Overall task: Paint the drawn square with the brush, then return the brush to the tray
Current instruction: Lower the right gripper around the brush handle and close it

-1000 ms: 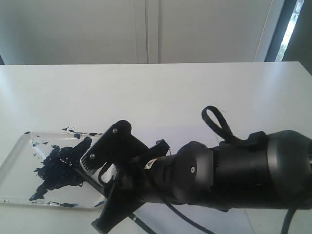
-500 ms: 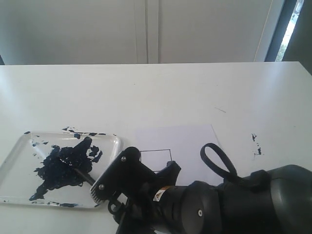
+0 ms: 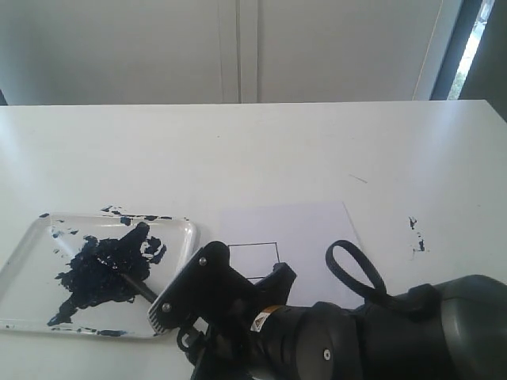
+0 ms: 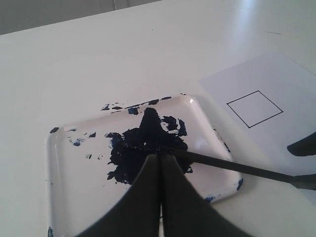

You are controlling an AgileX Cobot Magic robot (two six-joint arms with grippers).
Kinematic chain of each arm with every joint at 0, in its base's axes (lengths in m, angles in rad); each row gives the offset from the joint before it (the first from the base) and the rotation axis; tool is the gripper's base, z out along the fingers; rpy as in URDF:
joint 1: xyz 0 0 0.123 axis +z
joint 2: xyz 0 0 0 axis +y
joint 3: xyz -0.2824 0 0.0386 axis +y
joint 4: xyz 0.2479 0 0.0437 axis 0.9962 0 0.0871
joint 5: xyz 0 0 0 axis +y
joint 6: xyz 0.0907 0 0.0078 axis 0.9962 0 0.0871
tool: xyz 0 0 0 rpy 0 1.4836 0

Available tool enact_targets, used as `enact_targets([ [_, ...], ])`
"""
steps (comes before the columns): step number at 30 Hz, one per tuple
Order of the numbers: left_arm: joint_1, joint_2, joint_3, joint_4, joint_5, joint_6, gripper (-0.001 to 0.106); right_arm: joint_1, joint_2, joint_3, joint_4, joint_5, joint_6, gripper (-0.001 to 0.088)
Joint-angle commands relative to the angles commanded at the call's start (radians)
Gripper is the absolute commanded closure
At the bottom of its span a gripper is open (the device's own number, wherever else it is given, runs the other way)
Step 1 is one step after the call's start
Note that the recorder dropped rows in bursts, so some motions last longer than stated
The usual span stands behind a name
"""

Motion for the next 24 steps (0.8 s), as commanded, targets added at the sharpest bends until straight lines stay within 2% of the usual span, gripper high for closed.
enact_targets([
  [14,0.000,0.000,0.000,0.000,0.000,0.000,0.105,0.000,0.076,0.000,0.000,0.002,0.017,0.0435],
  [24,0.000,0.000,0.000,0.000,0.000,0.000,0.105,0.000,0.081,0.000,-0.003,-0.026,0.023,0.0436],
])
